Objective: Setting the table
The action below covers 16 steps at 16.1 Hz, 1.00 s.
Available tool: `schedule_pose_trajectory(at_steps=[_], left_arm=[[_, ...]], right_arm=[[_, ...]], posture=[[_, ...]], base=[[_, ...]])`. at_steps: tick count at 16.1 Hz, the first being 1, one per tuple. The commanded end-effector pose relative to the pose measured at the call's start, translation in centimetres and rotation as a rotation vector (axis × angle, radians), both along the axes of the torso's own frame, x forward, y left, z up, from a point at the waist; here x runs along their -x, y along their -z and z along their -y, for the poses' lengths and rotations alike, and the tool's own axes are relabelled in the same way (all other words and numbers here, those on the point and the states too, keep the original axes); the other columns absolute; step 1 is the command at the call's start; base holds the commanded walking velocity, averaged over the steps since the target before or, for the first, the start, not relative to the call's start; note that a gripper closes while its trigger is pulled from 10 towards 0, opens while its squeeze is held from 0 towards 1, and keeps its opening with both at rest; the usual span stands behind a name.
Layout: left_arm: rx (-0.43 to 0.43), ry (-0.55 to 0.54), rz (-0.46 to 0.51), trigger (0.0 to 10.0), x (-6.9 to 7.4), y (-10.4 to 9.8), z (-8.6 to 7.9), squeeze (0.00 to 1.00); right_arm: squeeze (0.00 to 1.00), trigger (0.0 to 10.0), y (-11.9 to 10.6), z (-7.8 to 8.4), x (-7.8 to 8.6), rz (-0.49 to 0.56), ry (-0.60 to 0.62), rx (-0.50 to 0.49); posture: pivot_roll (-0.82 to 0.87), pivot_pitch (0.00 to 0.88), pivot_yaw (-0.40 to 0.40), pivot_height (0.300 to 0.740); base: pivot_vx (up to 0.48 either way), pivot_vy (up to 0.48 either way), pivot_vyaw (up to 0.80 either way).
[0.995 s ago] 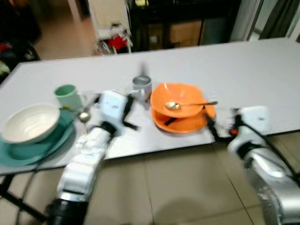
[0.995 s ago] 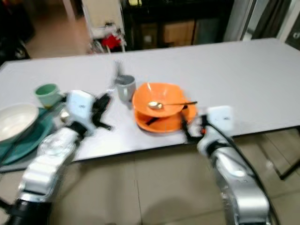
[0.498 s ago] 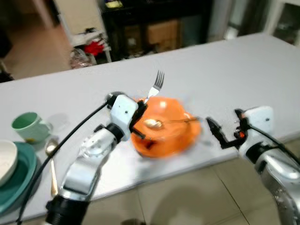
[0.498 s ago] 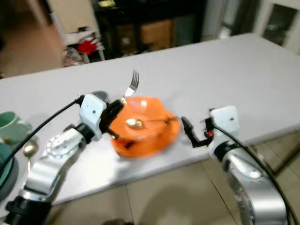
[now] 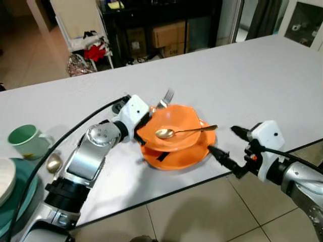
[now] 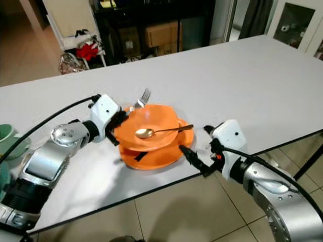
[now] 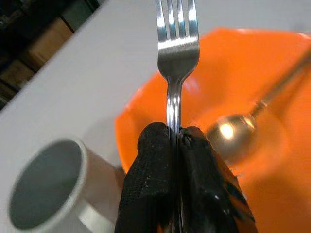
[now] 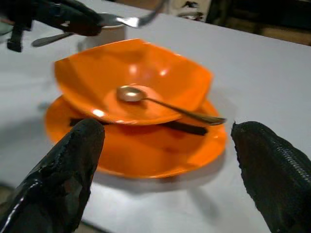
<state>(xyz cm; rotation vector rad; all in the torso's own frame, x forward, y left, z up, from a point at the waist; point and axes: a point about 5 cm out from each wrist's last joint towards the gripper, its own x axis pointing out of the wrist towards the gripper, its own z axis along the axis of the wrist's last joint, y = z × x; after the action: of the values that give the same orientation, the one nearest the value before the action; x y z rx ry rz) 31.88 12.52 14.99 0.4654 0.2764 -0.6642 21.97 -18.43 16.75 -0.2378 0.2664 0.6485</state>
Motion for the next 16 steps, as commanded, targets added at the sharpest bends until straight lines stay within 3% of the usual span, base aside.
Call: schedule_pose_trajectory(at_steps=[1, 6, 11, 12, 13, 16], left_arm=[[-0.03, 0.02, -0.008, 10.0, -0.2, -1.0, 0.1, 0.0], [-0.202, 0.055, -0.096, 10.0, 0.5, -0.7, -0.1, 0.0], [-0.198, 0.018, -0.144, 10.0, 0.2, -0.3, 0.0, 0.02], [-0.192, 0.018, -0.153, 10.0, 0.2, -0.3, 0.1, 0.16], [-0.194, 0.018, -0.155, 10.0, 0.1, -0.3, 0.2, 1.0], [-0.201, 0.016, -0.155, 10.0, 0.0, -0.3, 0.1, 1.0]], right_arm=[[0.0, 10.0, -0.5, -0.3, 0.2, 0.018, -0.043, 0.0], [0.0, 10.0, -0.4, -0.7, 0.7, -0.012, -0.128, 0.026], [0.0, 10.0, -0.2, -1.2, 1.1, -0.037, -0.172, 0.017], [0.0, 10.0, -0.1, -1.3, 1.2, -0.041, -0.174, 0.018], [0.0, 10.0, -0.1, -1.2, 1.2, -0.044, -0.174, 0.019], [0.0, 10.0, 0.0, -1.2, 1.3, -0.055, -0.178, 0.016]], posture=[[0.01, 0.0, 0.111, 0.74], [0.02, 0.0, 0.107, 0.74], [0.01, 0.0, 0.11, 0.74], [0.01, 0.0, 0.112, 0.74], [0.01, 0.0, 0.116, 0.74], [0.01, 0.0, 0.117, 0.74]], base=[[0.0, 0.0, 0.0], [0.0, 0.0, 0.0], [0.0, 0.0, 0.0], [0.0, 0.0, 0.0], [0.0, 0.0, 0.0], [0.0, 0.0, 0.0]])
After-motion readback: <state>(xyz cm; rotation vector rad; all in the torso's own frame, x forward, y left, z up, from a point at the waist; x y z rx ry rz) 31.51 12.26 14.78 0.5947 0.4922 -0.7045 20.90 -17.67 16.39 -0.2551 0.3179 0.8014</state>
